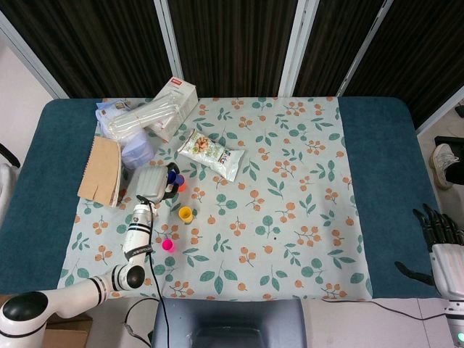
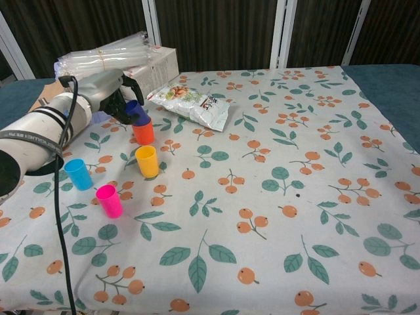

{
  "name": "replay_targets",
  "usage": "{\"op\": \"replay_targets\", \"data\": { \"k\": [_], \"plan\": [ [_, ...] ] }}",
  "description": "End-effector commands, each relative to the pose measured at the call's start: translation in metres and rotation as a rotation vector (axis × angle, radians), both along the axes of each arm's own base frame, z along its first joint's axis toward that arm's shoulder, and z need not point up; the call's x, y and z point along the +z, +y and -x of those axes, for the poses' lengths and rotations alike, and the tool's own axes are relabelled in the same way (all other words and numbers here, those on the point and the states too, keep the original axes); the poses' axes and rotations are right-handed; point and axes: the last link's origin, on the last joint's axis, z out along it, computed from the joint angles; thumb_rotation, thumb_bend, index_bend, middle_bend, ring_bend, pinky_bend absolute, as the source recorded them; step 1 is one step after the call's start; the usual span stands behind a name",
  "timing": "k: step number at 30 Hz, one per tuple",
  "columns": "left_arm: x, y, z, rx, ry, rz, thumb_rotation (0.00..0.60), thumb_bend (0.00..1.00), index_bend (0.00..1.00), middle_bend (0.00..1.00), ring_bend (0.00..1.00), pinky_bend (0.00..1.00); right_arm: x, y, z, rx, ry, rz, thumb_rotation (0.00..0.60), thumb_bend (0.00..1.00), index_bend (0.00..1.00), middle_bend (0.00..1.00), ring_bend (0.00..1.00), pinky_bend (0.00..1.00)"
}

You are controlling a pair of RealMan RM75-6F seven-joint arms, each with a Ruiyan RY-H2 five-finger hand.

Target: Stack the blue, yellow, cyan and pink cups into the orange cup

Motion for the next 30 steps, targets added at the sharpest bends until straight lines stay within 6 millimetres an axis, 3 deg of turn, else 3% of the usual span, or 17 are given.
{"op": "replay_targets", "data": {
  "k": [1, 5, 9, 21, 26, 30],
  "plan": [
    [-0.002, 0.001, 0.001, 0.002, 0.005, 0.006, 0.600, 0.37, 0.29, 1.00, 1.00, 1.00, 0.000, 0.000, 0.000, 0.000, -0.001, -0.001, 0.600, 0.17, 0.00, 0.00, 0.00, 0.00],
    [-0.004, 0.000, 0.002, -0.001, 0.013, 0.013, 0.600, 0.37, 0.13, 1.00, 1.00, 1.00, 0.001, 0.000, 0.000, -0.001, -0.003, 0.000, 0.600, 0.17, 0.00, 0.00, 0.00, 0.00],
    [-0.002, -0.006, -0.001, -0.023, 0.006, 0.018, 0.600, 0.37, 0.07, 1.00, 1.00, 1.00, 0.002, 0.000, 0.001, 0.000, -0.005, 0.001, 0.600, 0.17, 0.00, 0.00, 0.00, 0.00],
    [0.010, -0.083, -0.009, -0.142, -0.047, 0.142, 0.600, 0.36, 0.19, 1.00, 1.00, 1.00, -0.001, 0.003, -0.002, 0.015, -0.010, -0.016, 0.600, 0.17, 0.00, 0.00, 0.00, 0.00],
    [0.008, -0.089, -0.010, -0.147, -0.044, 0.150, 0.600, 0.36, 0.20, 1.00, 1.00, 1.00, -0.001, 0.004, -0.002, 0.019, -0.010, -0.022, 0.600, 0.17, 0.00, 0.00, 0.00, 0.00],
    [-0.009, -0.098, -0.006, -0.129, -0.009, 0.183, 0.600, 0.36, 0.22, 1.00, 1.00, 1.00, 0.000, 0.007, -0.004, 0.030, -0.018, -0.023, 0.600, 0.17, 0.00, 0.00, 0.00, 0.00]
  ]
}}
